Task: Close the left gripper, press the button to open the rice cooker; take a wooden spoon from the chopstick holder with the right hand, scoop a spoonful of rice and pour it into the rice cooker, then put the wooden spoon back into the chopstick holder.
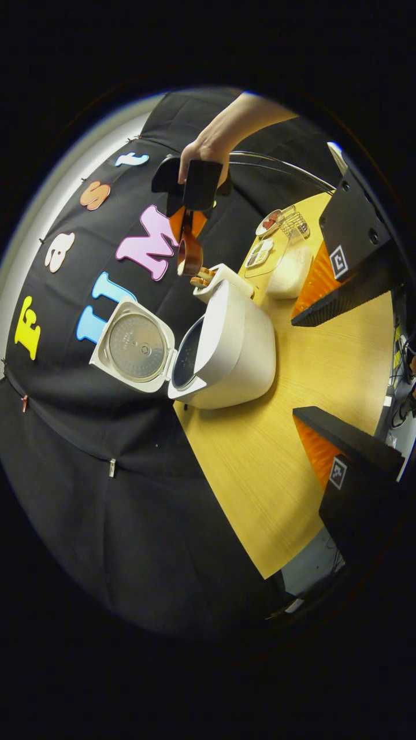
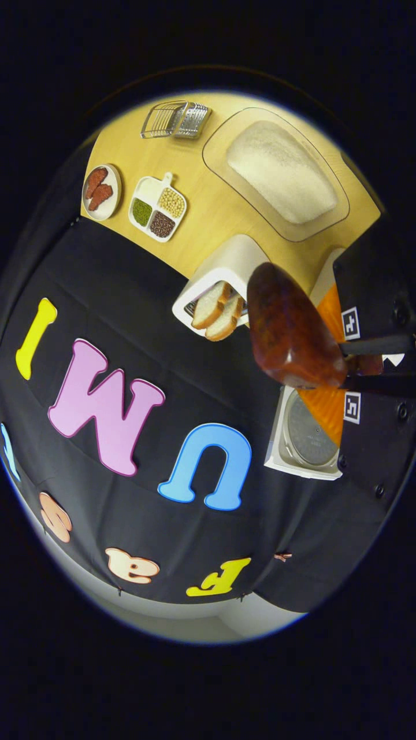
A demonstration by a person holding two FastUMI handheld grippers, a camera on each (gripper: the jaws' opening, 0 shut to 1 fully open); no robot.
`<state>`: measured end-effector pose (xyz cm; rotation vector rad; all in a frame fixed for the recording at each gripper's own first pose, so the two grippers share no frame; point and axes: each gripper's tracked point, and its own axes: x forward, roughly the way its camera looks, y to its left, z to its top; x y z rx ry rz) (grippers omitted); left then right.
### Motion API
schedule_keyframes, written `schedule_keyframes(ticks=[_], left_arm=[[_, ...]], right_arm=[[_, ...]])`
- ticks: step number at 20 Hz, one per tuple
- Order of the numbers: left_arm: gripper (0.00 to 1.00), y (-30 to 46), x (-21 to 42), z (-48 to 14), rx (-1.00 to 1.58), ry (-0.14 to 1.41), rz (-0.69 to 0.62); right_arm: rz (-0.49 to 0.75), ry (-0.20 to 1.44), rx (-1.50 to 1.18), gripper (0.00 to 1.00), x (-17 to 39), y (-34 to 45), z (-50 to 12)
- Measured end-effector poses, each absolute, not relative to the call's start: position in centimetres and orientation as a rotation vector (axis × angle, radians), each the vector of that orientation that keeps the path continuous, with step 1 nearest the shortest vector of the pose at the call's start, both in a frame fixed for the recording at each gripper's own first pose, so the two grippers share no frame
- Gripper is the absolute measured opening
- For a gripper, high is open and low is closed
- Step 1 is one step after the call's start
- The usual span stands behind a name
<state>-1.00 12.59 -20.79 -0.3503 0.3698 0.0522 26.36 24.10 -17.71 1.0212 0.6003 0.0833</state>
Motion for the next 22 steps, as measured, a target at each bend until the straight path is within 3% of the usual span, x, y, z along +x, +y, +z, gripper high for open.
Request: schedule_keyframes(ticks=[5,14,22], left_arm=[[0.96,13.8,-1.4,-21.2,-0.348,0.386,0.055],[0.96,14.7,-1.5,-21.4,-0.390,0.390,0.059],[0.96,14.9,-1.6,-21.6,-0.354,0.395,0.067]], right_arm=[[0.114,0.608,1.005,0.18,28.8,28.9,-19.5],[0.370,0.455,0.459,0.17,30.6,37.0,-19.4],[0.458,0.407,0.260,0.17,29.8,38.9,-21.2]])
